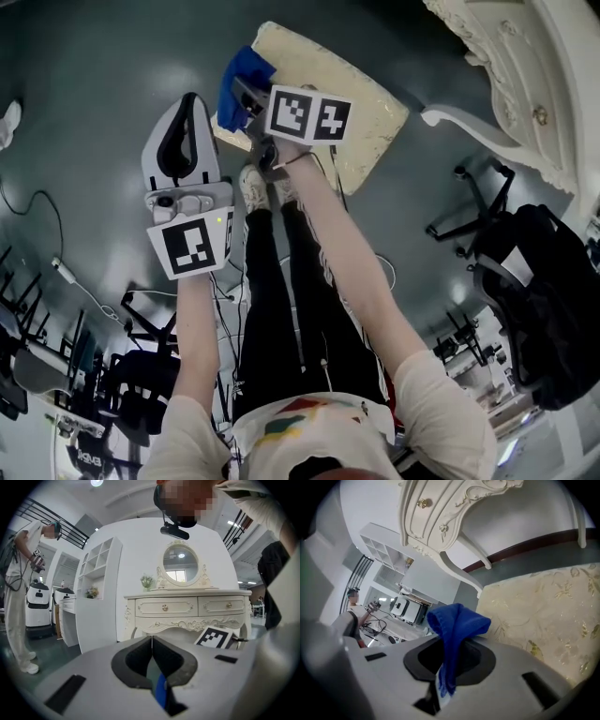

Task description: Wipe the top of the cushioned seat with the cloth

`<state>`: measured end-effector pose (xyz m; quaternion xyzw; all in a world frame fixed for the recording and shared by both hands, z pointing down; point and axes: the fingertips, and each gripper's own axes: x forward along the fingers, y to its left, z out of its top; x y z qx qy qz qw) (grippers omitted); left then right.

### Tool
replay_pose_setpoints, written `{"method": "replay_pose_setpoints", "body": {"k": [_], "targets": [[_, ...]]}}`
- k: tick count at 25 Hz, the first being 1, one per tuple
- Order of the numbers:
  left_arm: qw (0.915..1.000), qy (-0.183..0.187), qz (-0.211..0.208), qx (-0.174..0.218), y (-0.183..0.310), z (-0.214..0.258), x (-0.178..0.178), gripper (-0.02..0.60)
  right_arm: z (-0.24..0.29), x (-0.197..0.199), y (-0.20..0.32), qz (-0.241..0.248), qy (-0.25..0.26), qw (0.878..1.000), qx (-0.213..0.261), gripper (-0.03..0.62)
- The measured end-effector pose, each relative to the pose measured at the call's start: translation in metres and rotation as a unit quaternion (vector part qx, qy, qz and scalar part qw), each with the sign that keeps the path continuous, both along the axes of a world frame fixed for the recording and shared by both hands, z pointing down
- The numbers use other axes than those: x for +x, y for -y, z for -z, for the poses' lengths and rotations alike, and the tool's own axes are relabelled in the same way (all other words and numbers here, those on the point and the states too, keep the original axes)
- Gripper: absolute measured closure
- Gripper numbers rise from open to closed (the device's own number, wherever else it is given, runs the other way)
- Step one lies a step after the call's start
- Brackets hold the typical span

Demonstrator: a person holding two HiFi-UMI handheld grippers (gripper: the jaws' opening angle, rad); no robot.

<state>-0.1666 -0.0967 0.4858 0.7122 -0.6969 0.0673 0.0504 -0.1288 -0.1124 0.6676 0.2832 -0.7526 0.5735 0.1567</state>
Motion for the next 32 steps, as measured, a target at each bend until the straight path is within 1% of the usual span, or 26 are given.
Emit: {"method": "replay_pose_setpoints", "body": {"k": [4, 7, 11, 16, 21, 26, 32], "targets": [[1.0000, -0.001, 0.004, -0.003, -0.002, -0.002, -0.004, 0.577, -0.012, 0.009, 0.005, 0.022, -0.050, 0.998, 0.018, 0.559], [1.0000, 0.001, 0.005, -0.002, -0.003, -0.001, -0.005, 0.577, -0.017, 0.019, 0.008, 0.024, -0.070, 0.997, 0.020, 0.559], [1.0000, 0.001, 0.003, 0.001, 0.000, 0.002, -0.002, 0.577, -0.020, 0.035, 0.008, 0.024, -0.082, 0.996, 0.014, 0.559], [1.0000, -0.004, -0.001, 0.006, 0.004, 0.005, 0.006, 0.577, -0.022, 0.051, 0.004, 0.035, -0.108, 0.993, 0.031, 0.559], [0.9999, -0.005, -0.006, 0.014, 0.007, 0.012, 0.007, 0.577, -0.022, 0.067, 0.001, 0.032, -0.116, 0.992, 0.028, 0.559], [0.9998, -0.005, -0.009, 0.015, 0.010, 0.014, 0.010, 0.577, -0.023, 0.092, -0.003, 0.023, -0.119, 0.992, 0.026, 0.559], [0.9998, -0.008, -0.012, 0.013, 0.010, 0.012, 0.016, 0.577, -0.025, 0.123, -0.009, 0.025, -0.141, 0.989, 0.029, 0.559]]}}
